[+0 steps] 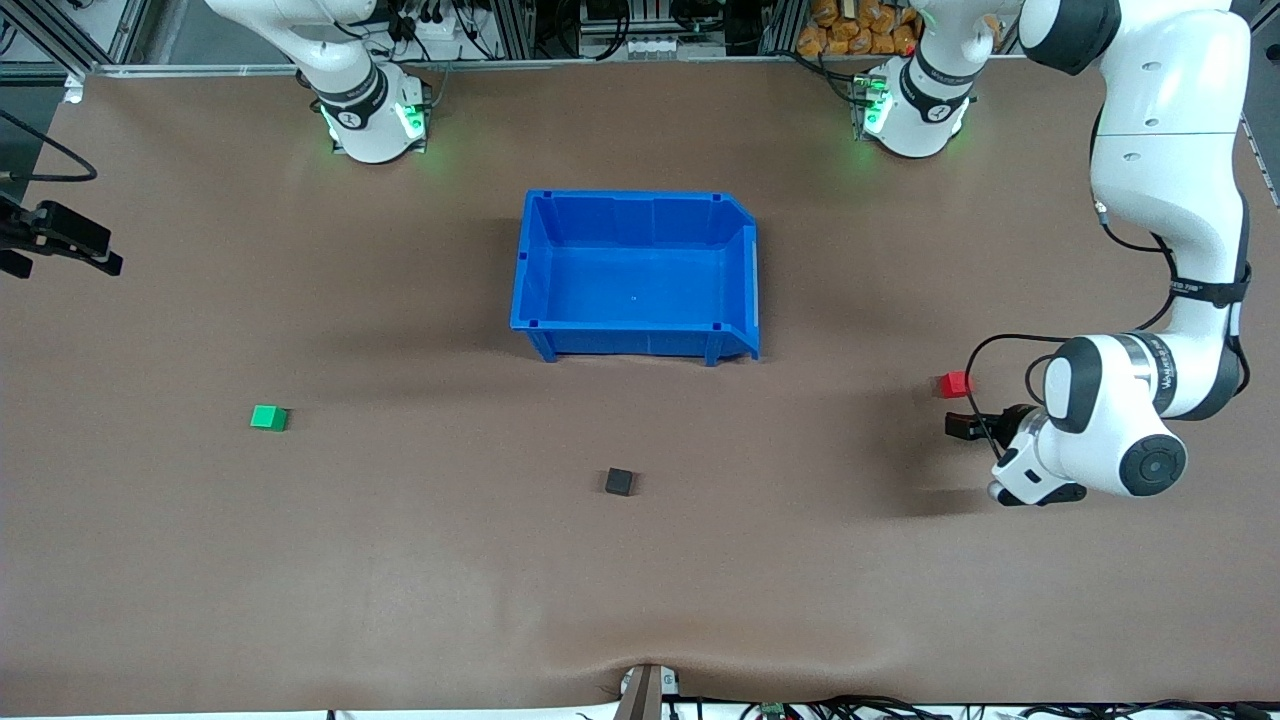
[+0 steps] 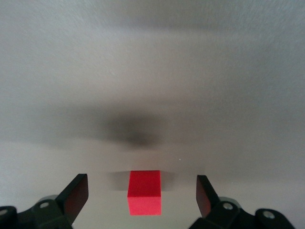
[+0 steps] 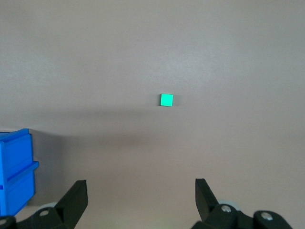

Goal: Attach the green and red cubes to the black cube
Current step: 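Lower the left gripper over the red cube and close on it, then lift the red cube with the left gripper while the right gripper reaches the green cube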

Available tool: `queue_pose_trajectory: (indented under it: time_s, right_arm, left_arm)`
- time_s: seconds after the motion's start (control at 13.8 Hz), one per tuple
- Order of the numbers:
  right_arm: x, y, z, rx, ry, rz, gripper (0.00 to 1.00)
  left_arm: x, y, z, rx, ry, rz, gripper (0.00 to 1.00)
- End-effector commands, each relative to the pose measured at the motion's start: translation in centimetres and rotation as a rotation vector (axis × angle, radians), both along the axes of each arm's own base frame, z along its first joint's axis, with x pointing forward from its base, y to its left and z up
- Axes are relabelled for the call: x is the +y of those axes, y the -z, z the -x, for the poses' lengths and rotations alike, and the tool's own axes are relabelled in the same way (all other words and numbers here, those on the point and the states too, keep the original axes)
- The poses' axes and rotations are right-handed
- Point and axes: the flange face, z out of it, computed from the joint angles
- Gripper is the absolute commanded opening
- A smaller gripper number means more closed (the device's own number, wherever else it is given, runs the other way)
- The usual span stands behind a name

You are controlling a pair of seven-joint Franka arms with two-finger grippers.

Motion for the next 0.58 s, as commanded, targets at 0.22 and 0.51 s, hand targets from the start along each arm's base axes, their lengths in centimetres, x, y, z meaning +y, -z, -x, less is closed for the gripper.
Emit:
queue_pose_trajectory:
  time_s: [0.22,0.51]
  right_arm:
    - [0.3,-0.7,0.4,0.002,-0.002,-0.014,1.0]
    - [1.5,0.6,1.1,0.112,-0.022,-0.017,1.0]
  left_arm:
    - [-0.7,1.5,1.8,0.031,0.001,-0.017,0.86]
    - [-0.2,1.9,2.3,0.047,0.002,-0.012,0.67]
